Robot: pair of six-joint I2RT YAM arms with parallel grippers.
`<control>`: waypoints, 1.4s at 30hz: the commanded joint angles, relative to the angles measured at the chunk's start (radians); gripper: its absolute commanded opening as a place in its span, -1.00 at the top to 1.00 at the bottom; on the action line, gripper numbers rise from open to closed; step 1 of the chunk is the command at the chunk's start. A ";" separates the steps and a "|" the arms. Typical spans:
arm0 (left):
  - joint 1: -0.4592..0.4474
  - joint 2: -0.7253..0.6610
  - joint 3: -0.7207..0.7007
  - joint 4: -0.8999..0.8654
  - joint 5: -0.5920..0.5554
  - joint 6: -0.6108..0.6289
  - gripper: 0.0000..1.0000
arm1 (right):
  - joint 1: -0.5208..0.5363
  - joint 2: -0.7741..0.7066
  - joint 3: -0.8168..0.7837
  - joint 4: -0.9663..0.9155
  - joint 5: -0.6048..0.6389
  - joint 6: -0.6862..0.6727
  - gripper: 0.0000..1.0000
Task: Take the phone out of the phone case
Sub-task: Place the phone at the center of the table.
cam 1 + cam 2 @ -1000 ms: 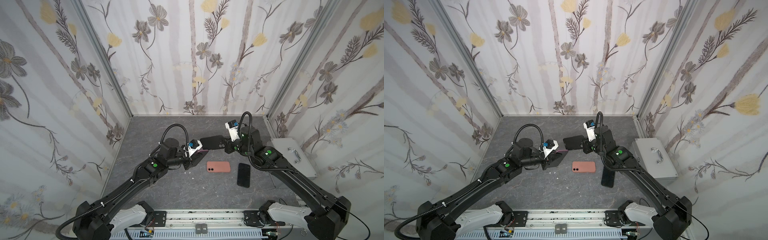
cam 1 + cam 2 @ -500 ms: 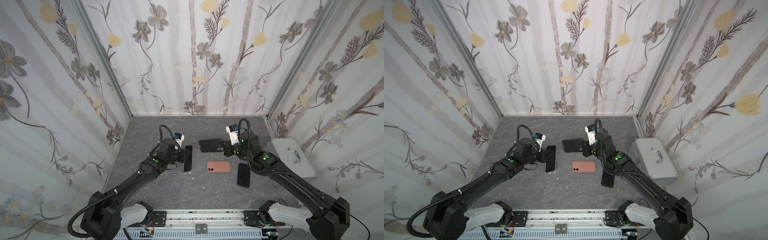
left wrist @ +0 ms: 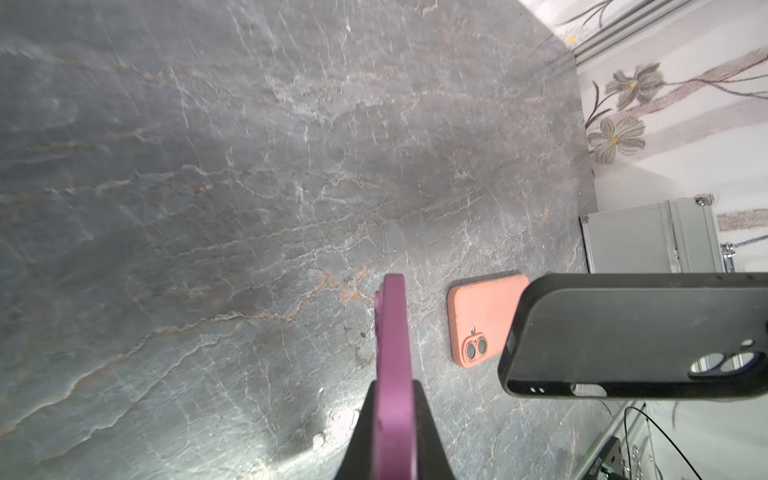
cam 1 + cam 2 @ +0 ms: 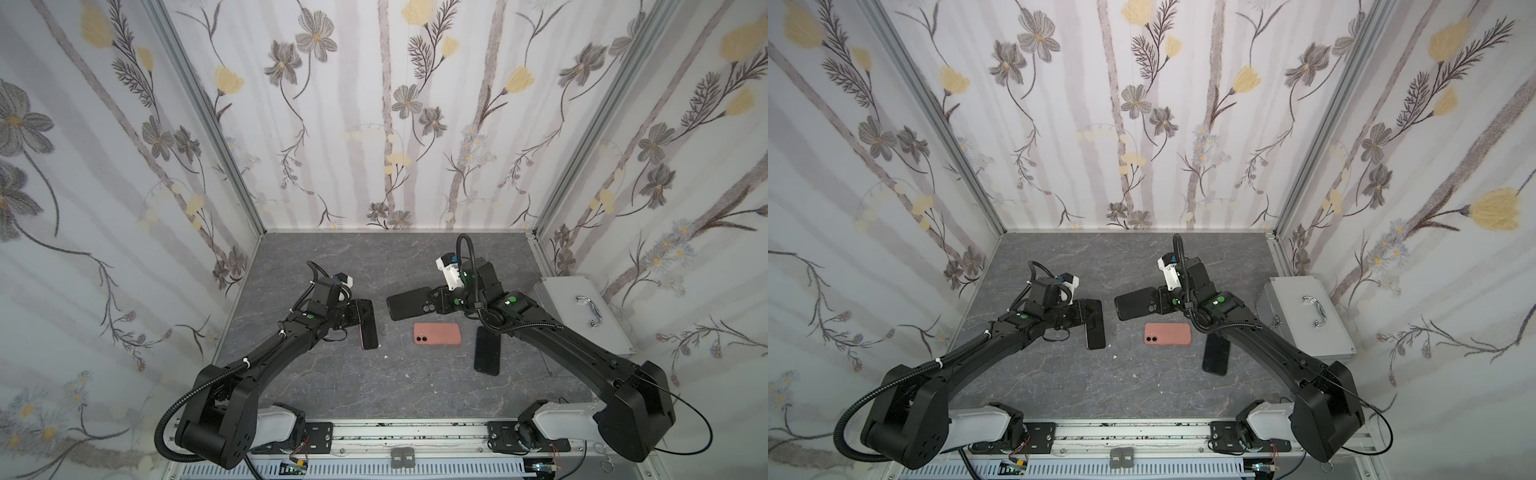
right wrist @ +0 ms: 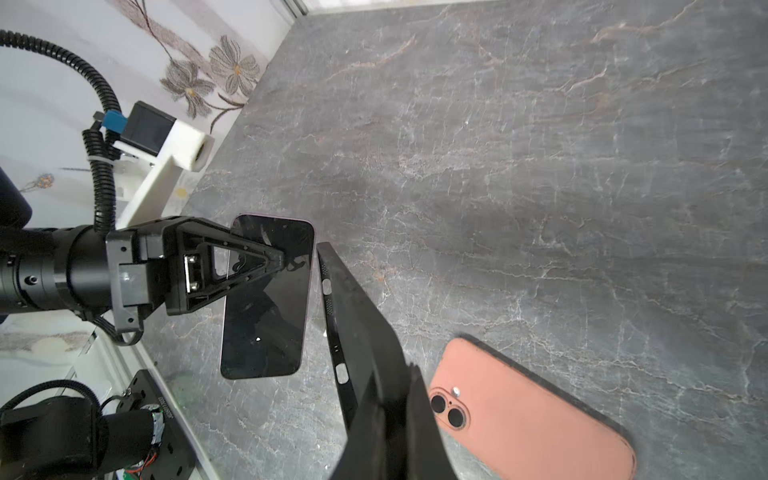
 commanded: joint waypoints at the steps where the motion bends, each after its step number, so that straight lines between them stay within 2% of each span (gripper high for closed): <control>1: 0.015 0.041 0.027 0.007 0.078 0.001 1.00 | 0.001 0.034 0.010 -0.010 -0.068 0.042 1.00; 9: 0.020 0.152 0.091 -0.075 0.132 0.062 1.00 | 0.002 0.097 0.008 -0.042 -0.054 0.058 1.00; 15: 0.020 0.166 0.087 -0.160 0.072 0.102 1.00 | 0.012 0.153 -0.004 -0.011 -0.076 0.078 1.00; 32: 0.019 0.210 0.036 -0.196 0.074 0.162 1.00 | 0.049 0.227 -0.041 0.070 -0.158 0.125 1.00; 36: 0.019 0.231 0.038 -0.195 0.062 0.162 1.00 | 0.050 0.242 -0.049 0.083 -0.137 0.145 1.00; 42: 0.018 0.253 0.038 -0.194 0.034 0.162 0.75 | 0.064 0.273 -0.051 0.106 -0.076 0.190 1.00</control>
